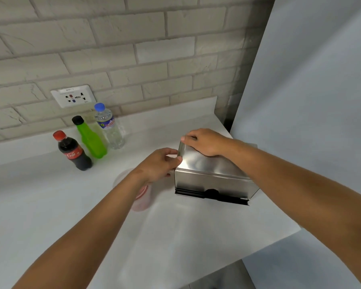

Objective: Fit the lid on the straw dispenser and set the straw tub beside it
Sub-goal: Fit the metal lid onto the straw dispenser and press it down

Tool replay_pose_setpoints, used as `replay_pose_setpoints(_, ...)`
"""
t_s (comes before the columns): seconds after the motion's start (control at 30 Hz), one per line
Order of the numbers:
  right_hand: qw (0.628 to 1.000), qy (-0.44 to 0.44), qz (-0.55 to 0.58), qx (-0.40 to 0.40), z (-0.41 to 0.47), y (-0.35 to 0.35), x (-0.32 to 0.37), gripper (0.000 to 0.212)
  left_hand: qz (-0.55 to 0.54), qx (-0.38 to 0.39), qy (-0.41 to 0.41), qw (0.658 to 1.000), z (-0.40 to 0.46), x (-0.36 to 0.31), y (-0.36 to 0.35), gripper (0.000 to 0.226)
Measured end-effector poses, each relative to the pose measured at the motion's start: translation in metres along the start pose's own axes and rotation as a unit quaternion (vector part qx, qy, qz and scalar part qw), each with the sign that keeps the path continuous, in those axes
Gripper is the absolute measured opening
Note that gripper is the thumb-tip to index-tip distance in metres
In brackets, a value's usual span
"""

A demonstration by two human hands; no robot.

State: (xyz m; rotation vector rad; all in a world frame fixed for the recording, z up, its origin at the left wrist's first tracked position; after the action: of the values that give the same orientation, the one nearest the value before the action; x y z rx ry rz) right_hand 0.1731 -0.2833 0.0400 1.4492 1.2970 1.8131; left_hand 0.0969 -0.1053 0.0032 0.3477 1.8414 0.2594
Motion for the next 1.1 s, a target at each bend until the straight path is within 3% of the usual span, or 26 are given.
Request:
replay_pose_setpoints(0.1, 0.997, 0.007, -0.061, -0.036, -0.032, 0.008, -0.010, 0.041, 0.147, -0.015, -0.146, 0.978, 0.001, -0.013, 0.003, 0.059)
replay_pose_setpoints(0.23, 0.988, -0.001, -0.134, -0.075, -0.075, 0.026, -0.043, 0.055, 0.289, -0.017, -0.341, 0.894, -0.001, -0.049, -0.011, 0.054)
replay_pose_setpoints(0.37, 0.977, -0.032, -0.169, -0.126, -0.112, 0.034, -0.073, 0.070, 0.415, -0.015, -0.390, 0.822, -0.001, -0.067, -0.049, 0.073)
replay_pose_setpoints(0.5, 0.977, -0.027, -0.144, -0.153, -0.124, 0.032, -0.081, 0.075, 0.475, -0.030, -0.405, 0.781, 0.005, -0.064, -0.069, 0.078)
replay_pose_setpoints(0.83, 0.969, -0.012, -0.161, -0.185, -0.123, 0.031, -0.076, 0.070, 0.457, -0.068, -0.448, 0.765, 0.013, -0.057, -0.075, 0.071)
replay_pose_setpoints(1.03, 0.969, -0.017, -0.159, -0.187, -0.126, 0.030, -0.074, 0.070, 0.434, -0.094, -0.440, 0.780, 0.008, -0.056, -0.075, 0.073)
replay_pose_setpoints(1.1, 0.963, -0.025, -0.161, -0.213, -0.130, 0.029, -0.072, 0.066, 0.408, -0.107, -0.428, 0.799, 0.006, -0.056, -0.073, 0.076)
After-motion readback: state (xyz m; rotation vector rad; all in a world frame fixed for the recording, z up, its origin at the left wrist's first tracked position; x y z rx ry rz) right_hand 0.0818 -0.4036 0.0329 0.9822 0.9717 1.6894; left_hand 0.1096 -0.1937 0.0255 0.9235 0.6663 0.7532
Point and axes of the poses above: each hand's wrist, its own z-axis towards the middle knuckle, its own y-axis out of the back of the hand, x = y × z, the point moved 4 cm from there along z, towards the middle knuckle, and after that the axes turned 12 degrees about -x, right-handed, at the moved point
